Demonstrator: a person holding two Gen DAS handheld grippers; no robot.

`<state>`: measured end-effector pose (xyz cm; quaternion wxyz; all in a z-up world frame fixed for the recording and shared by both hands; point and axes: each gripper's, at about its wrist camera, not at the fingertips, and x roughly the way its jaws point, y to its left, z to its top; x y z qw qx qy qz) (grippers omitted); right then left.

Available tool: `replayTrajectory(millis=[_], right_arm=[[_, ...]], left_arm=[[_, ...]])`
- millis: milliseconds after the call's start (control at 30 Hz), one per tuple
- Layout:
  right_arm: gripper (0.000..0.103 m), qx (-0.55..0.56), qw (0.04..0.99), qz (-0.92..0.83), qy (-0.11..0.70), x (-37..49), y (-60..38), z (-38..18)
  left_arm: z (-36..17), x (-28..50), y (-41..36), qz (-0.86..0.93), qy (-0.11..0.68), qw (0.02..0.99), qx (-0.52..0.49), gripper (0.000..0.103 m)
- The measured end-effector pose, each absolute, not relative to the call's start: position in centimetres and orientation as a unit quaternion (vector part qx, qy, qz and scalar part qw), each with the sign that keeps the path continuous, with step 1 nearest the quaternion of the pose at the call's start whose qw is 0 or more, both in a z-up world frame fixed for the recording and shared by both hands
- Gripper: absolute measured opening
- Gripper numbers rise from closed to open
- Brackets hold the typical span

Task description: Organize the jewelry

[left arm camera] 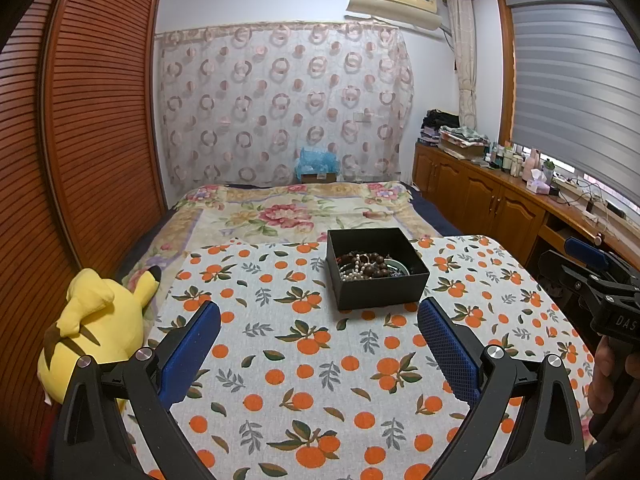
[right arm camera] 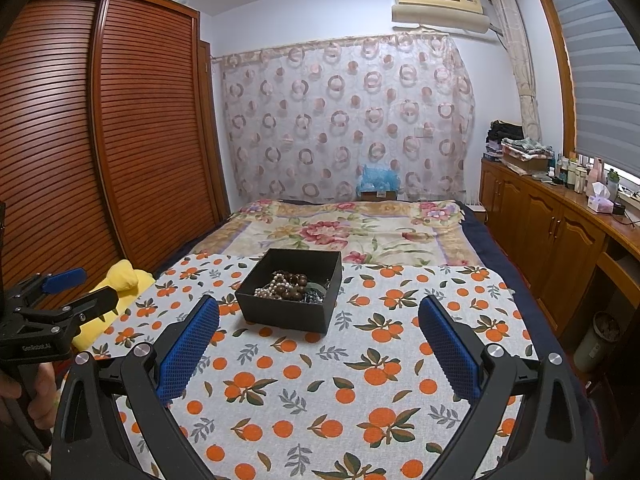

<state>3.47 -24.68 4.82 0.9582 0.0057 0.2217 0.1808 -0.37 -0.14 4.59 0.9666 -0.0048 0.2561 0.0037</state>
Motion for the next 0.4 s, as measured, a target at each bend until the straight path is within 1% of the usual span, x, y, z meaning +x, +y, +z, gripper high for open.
replayTrajectory(millis=[400], right_arm=[[0.100,0.006,0.958,0.180,0.222,3.53,-24.69,4.80]], left_arm=[[4.92,-0.41,-0.08,0.006,0.257,0.966,-0.005,0.095]])
